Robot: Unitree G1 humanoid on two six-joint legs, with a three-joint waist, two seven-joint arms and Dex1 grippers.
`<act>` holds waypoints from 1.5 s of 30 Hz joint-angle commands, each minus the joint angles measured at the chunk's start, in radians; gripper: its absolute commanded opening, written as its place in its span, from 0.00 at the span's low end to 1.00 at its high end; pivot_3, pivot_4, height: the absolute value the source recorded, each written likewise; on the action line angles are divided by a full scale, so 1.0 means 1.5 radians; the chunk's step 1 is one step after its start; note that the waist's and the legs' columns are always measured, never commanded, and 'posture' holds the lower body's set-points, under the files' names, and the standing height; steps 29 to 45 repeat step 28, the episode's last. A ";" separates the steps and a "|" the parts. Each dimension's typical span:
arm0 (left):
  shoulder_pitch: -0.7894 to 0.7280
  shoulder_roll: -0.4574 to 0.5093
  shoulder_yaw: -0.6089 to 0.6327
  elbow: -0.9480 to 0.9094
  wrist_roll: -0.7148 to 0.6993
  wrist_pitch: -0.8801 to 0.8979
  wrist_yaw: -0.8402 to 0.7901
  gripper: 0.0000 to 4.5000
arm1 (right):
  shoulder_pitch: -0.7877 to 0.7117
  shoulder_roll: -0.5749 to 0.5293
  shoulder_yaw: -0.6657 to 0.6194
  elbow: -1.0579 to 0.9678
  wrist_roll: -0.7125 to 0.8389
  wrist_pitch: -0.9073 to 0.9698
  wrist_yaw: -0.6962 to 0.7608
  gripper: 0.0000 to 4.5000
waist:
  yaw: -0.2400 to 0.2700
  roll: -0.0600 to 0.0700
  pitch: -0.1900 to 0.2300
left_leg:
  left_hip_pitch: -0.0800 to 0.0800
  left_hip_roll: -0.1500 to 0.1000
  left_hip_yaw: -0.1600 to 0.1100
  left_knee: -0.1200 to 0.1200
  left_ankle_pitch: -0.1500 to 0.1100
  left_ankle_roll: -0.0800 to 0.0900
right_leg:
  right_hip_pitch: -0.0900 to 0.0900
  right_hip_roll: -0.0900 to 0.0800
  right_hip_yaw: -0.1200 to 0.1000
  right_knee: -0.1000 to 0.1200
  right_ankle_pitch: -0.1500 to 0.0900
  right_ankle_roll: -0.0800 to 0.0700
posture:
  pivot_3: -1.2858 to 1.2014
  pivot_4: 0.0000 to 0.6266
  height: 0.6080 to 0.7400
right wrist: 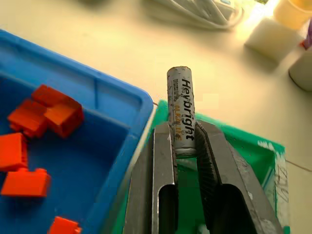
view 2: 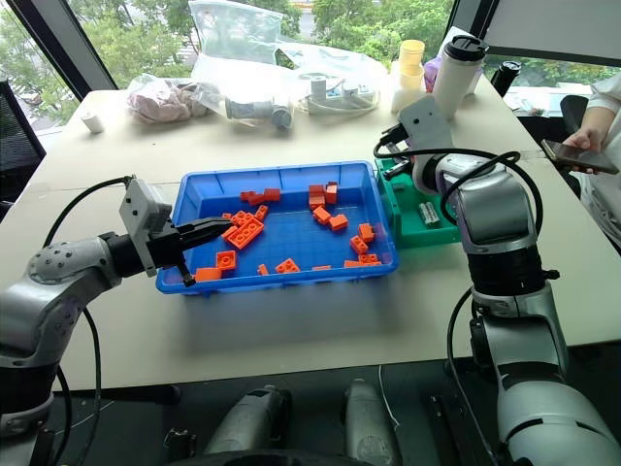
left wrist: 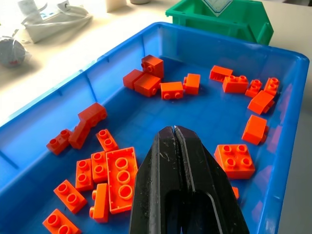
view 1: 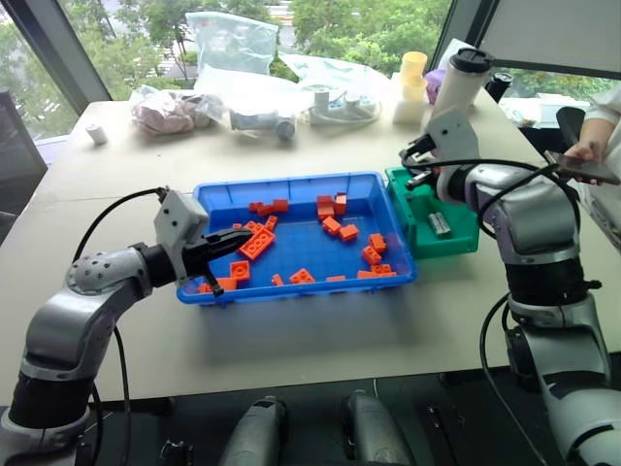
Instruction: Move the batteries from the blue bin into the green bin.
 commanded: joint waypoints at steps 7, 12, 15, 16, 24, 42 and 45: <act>-0.037 0.002 0.002 0.015 -0.002 -0.012 -0.018 0.00 | 0.043 -0.047 -0.036 -0.003 0.007 -0.025 0.022 0.55 | -0.002 0.000 0.000 | 0.000 0.000 0.001 0.000 0.000 0.000 | 0.000 0.000 0.000 0.000 0.000 0.000 | 0.52 0.24 1.00; -0.041 0.006 0.007 0.019 -0.007 -0.007 -0.023 0.00 | 0.031 -0.069 -0.044 -0.030 0.024 -0.030 0.054 0.99 | 0.001 0.000 0.000 | 0.000 0.000 0.000 0.000 0.000 0.000 | 0.000 0.000 0.000 0.000 0.000 0.000 | 0.52 0.24 1.00; -0.039 0.010 0.012 0.015 -0.010 -0.001 -0.026 0.00 | 0.026 -0.086 -0.064 -0.070 0.070 -0.025 0.106 0.99 | 0.001 0.000 0.000 | 0.000 0.000 0.000 0.000 0.000 0.000 | 0.000 0.000 0.000 0.000 0.000 0.000 | 0.52 0.24 1.00; -0.036 0.014 0.016 0.013 -0.012 0.001 -0.029 0.00 | 0.027 -0.092 -0.073 -0.097 0.097 -0.022 0.134 0.99 | 0.002 0.000 0.000 | 0.000 0.000 0.000 0.001 0.000 0.000 | 0.000 0.000 0.000 0.000 0.000 0.000 | 0.52 0.24 1.00; -0.017 0.046 0.044 0.003 -0.030 0.008 -0.043 0.00 | 0.128 -0.127 -0.051 -0.297 0.247 -0.011 0.278 0.99 | 0.002 0.000 0.000 | 0.000 0.000 0.000 0.001 0.000 0.001 | 0.001 0.000 0.000 -0.001 0.000 0.000 | 0.52 0.24 1.00; -0.006 0.058 0.050 -0.003 -0.039 0.010 -0.048 0.00 | 0.152 -0.116 -0.030 -0.326 0.264 -0.009 0.272 0.99 | 0.002 0.000 0.000 | 0.000 0.000 0.000 0.001 0.000 0.001 | 0.001 0.000 0.000 -0.001 0.000 0.000 | 0.52 0.24 1.00; -0.006 0.058 0.050 -0.003 -0.039 0.010 -0.048 0.00 | 0.152 -0.116 -0.030 -0.326 0.264 -0.009 0.272 0.99 | 0.002 0.000 0.000 | 0.000 0.000 0.000 0.001 0.000 0.001 | 0.001 0.000 0.000 -0.001 0.000 0.000 | 0.52 0.24 1.00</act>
